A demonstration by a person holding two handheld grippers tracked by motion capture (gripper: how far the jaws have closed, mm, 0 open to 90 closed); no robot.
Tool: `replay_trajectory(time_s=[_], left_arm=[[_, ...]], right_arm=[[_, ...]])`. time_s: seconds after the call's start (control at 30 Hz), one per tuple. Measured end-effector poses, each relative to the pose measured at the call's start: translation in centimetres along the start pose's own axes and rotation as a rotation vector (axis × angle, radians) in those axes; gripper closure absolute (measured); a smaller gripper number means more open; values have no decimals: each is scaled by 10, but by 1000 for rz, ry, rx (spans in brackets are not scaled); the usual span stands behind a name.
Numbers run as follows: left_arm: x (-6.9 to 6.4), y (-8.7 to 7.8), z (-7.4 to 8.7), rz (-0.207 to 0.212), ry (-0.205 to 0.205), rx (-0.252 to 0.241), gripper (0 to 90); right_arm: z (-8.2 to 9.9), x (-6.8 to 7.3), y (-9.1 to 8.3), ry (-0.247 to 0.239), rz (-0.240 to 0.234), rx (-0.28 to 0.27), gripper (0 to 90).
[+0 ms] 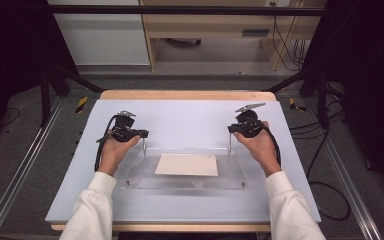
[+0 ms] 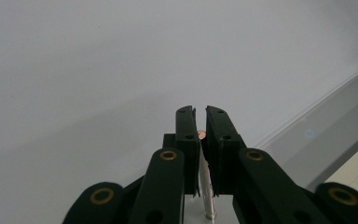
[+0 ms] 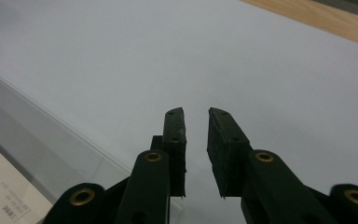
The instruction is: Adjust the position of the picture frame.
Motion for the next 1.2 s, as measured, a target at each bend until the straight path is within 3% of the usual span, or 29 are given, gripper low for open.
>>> replay_trajectory(time_s=[0.13, 0.27, 0.4, 0.5, 0.73, 0.83, 1.0, 1.2], left_arm=[[0, 0, 0, 2, -1, 0, 834], [0, 0, 0, 1, 0, 2, 834], [0, 0, 0, 4, 0, 0, 835], [0, 0, 1, 6, 3, 3, 835], [-1, -1, 1, 4, 5, 5, 837], [-2, 0, 1, 0, 5, 5, 837], [-1, 0, 1, 0, 5, 3, 837], [-2, 0, 1, 0, 5, 4, 837]], right_arm=[[1, -1, -15, -11, 19, -51, 739], [10, 3, -43, -39, 47, -113, 802], [30, 6, -62, -57, 71, -109, 889], [51, 8, -71, -55, 68, -107, 900], [107, 19, -78, -68, 65, -97, 900], [132, 27, -80, -51, 50, -82, 900], [161, 42, -84, -63, 32, -65, 900], [184, 64, -91, -69, -8, -111, 900]])
Point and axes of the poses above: each handheld gripper's, and its own axes: y roughly forward along the jaws, z roughly out of its underside, x roughly to its left, the point moved 3 cm from there along y, roughly forward along the jaws, and after that the axes turned 6 degrees about x, right-handed, at the moved point
